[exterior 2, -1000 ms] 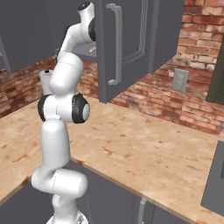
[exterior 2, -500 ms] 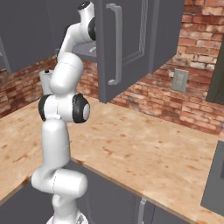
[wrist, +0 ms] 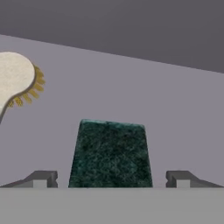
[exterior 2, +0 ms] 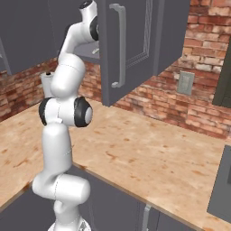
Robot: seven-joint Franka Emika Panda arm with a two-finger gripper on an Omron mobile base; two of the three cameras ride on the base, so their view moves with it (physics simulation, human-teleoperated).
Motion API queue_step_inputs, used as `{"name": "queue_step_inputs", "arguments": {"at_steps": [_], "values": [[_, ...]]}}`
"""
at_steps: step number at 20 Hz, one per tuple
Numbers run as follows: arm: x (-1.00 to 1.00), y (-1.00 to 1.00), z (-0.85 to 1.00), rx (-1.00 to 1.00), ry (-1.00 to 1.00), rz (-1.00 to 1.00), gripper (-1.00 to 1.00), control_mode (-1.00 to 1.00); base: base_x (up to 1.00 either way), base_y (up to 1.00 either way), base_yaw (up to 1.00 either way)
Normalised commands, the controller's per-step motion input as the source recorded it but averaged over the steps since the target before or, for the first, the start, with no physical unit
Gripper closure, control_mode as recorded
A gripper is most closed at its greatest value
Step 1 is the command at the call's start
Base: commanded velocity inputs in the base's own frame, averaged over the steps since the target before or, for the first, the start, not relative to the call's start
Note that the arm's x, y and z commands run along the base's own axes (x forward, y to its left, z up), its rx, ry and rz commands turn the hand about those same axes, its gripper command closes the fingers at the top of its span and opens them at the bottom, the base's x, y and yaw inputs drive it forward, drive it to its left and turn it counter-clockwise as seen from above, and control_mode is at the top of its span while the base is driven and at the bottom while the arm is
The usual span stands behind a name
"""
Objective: Pick up the dish brush and sponge from the sink, and place them back in the cabinet, and close the cabinet doors.
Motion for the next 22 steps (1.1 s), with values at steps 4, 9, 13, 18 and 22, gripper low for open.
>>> {"name": "queue_step_inputs", "arguments": {"at_steps": [4, 9, 13, 18, 22], "values": [[-0.13, 0.00, -0.06, 0.00, -0.02, 0.00, -1.00, -1.00, 0.00, 0.00, 0.00], [-0.14, 0.00, -0.22, 0.00, -0.07, 0.00, -1.00, -1.00, 0.00, 0.00, 0.00], [-0.18, 0.00, -0.20, 0.00, -0.10, 0.00, -1.00, -1.00, 0.00, 0.00, 0.00], [-0.32, 0.00, -0.09, 0.00, -0.15, 0.00, -1.00, -1.00, 0.00, 0.00, 0.00], [-0.33, 0.00, -0.09, 0.00, -0.17, 0.00, -1.00, -1.00, 0.00, 0.00, 0.00]]}}
